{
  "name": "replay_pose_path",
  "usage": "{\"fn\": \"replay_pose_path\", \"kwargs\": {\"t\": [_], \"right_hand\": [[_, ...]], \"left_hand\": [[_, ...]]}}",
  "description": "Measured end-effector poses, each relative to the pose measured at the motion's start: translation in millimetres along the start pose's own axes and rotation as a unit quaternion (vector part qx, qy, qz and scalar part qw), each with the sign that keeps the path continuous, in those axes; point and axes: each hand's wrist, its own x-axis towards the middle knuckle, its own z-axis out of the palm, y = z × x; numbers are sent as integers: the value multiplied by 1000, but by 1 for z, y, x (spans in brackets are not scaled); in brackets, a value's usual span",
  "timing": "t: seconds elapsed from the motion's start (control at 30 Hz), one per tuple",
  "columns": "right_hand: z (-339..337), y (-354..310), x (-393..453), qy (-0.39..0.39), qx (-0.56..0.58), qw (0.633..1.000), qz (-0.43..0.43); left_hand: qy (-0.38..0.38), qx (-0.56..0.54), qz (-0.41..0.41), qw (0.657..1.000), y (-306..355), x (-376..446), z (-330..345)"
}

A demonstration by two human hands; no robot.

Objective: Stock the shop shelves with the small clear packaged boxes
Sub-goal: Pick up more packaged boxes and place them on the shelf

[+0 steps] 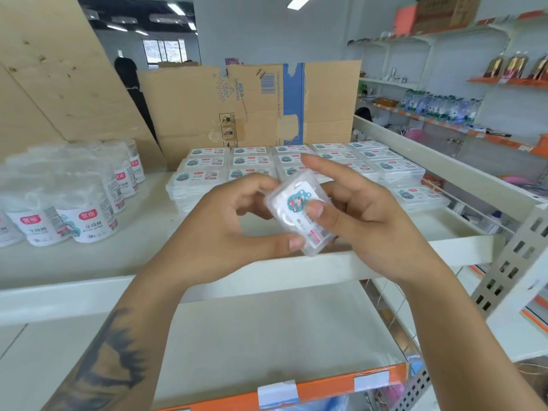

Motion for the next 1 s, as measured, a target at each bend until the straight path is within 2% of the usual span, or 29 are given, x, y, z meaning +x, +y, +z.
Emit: {"fn": "replay_pose_path", "kwargs": {"t": [0.13,0.23,0.43,0.6,0.73,0.83,1.0], "right_hand": [[-4,-3,0,11,47,998,30],[-6,-3,-1,10,22,999,28],[-11,4,-6,25,-117,992,-30],[-26,1,-7,-26,-273,960,-51],[-47,1,-2,-9,-375,925,-63],[-58,2,4,-12,-440,897,-28],[-65,6,13,-25,-442,897,-3]], "left_hand": [[12,10,20,1000,-3,-3,-3],[10,15,11,1000,-3,-4,0],[56,38,-28,997,-5,-3,5],[44,192,-43,979,-4,-2,11],[25,327,-25,944,-3,-3,15],[38,344,-1,938,-4,-5,16],[96,359,102,923,-10,-8,16]]}}
